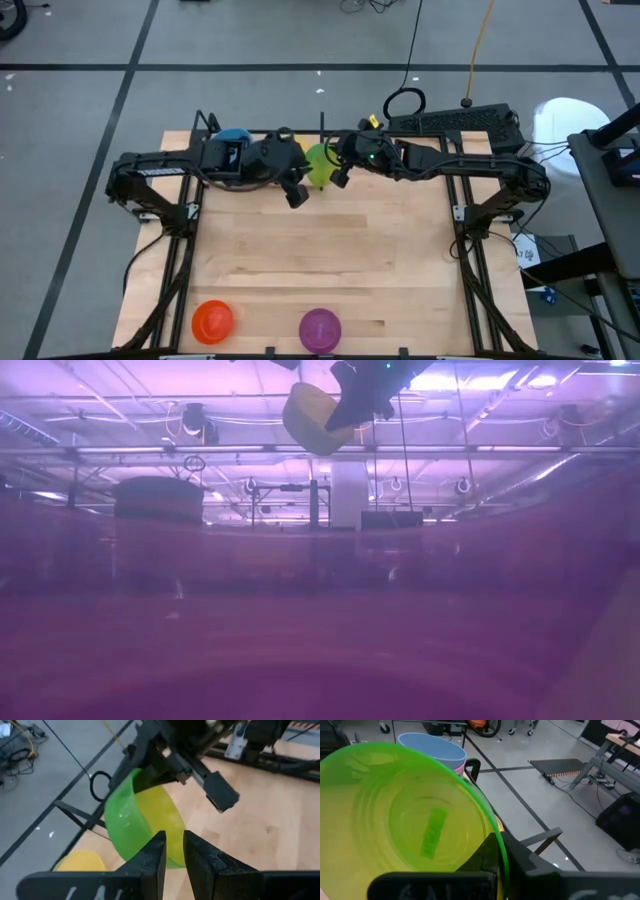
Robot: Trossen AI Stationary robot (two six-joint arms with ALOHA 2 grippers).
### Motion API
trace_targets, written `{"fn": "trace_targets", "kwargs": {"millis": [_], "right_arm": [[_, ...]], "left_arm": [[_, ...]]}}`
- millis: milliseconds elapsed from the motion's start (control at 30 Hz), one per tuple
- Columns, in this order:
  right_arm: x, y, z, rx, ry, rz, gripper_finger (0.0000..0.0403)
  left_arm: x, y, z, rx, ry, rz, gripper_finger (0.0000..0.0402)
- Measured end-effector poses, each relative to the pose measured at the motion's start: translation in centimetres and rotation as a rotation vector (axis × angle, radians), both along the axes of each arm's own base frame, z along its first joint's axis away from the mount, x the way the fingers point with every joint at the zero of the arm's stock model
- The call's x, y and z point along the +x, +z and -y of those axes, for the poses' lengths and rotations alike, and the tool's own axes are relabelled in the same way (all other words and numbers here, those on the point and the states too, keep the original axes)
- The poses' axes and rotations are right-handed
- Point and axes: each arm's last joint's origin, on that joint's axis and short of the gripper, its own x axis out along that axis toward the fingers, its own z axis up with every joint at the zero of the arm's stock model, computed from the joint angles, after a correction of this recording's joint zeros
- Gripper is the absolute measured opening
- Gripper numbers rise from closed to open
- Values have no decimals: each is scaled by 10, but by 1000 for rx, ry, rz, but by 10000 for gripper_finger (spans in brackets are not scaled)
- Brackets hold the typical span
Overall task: Place and stack bowls onto a shelf
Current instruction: Stack the transparent green bowl on top of the transparent yellow bowl on the shelf
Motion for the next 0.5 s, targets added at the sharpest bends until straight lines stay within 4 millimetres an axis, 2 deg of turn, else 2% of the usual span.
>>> {"fn": "trace_targets", "kwargs": {"millis": [333,500], "right_arm": [[0,0,0,-20,8,-5,0],[0,0,0,-21,1,-12,0]], "left_arm": [[24,-26,1,37,27,-98,72],[27,-28,5,138,37,-122,72]]}}
